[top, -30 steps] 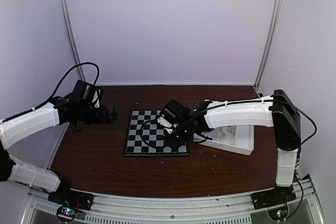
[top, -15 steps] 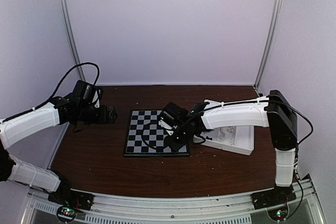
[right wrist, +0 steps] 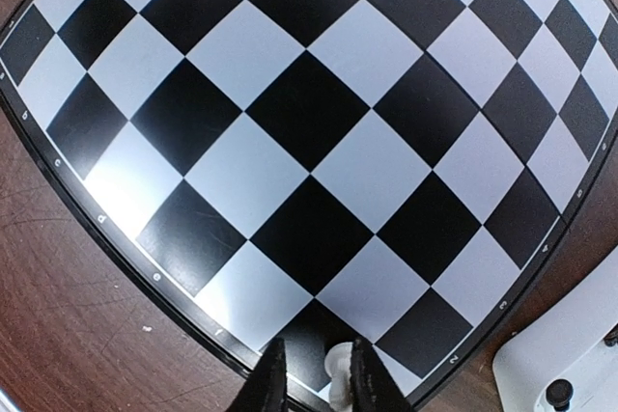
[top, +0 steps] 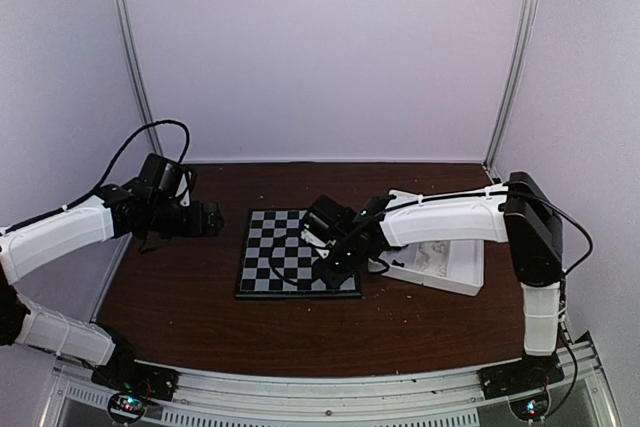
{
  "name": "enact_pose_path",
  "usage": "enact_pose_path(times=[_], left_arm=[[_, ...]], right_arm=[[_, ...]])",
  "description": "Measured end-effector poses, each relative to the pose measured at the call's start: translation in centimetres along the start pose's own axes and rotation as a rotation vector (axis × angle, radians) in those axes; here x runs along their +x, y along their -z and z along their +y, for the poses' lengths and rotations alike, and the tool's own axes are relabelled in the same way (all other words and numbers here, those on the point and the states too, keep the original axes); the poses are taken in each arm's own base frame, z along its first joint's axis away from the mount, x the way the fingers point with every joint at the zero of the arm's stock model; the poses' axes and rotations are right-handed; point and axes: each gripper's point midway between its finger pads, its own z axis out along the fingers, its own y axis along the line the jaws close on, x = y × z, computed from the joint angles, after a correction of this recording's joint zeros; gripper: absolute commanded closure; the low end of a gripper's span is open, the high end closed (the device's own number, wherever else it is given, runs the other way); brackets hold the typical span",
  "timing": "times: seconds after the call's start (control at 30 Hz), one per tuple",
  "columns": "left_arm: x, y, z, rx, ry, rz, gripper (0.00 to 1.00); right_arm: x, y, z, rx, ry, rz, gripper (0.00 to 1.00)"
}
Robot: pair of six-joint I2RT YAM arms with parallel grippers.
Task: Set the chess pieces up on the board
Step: Place the chess piece on the chessboard, then pick up the chess piece from the chessboard.
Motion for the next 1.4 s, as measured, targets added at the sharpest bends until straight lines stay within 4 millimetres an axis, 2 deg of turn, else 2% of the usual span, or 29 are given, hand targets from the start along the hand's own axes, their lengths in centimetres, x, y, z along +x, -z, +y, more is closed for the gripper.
enact_pose_path(times=[0.23,0.37,0.47,0.57,0.93,1.2,1.4], left_arm=[[0.1,0.0,0.0,0.001,-0.002,0.002,0.03],[0.1,0.0,0.0,0.003,-0.007,0.003,0.02],[0.1,-0.1,-0.1,0.007,-0.008,0.005,0.02],[0.2,-0.2,-0.2,0.009,-0.008,0.011,0.02],[0.5,-0.3,-0.3,0.02,-0.009,0.022,0.02],[0.6,-0.4,-0.3,0.018,-0.009,0.026,0.02],[0.7,-0.4,-0.3,0.018,-0.01,0.028,0.02]], right_arm=[[-1.1,0.8,-0.3,-0.008,-0.021,-0.04,0.67],[-2.8,3.8,-0.9,-0.049,-0.069,-0.124,0.66],[-4.0,6.2,-2.1,-0.081,-0.11,-0.183,0.66],[-4.8,7.2,-2.7,-0.103,-0.139,-0.218,0.66],[-4.5,6.6,-1.4,-0.183,-0.162,-0.198,0.68],[-2.5,3.2,-0.5,-0.216,-0.183,-0.123,0.69],[-2.2,2.5,-0.3,-0.225,-0.193,-0.113,0.68]])
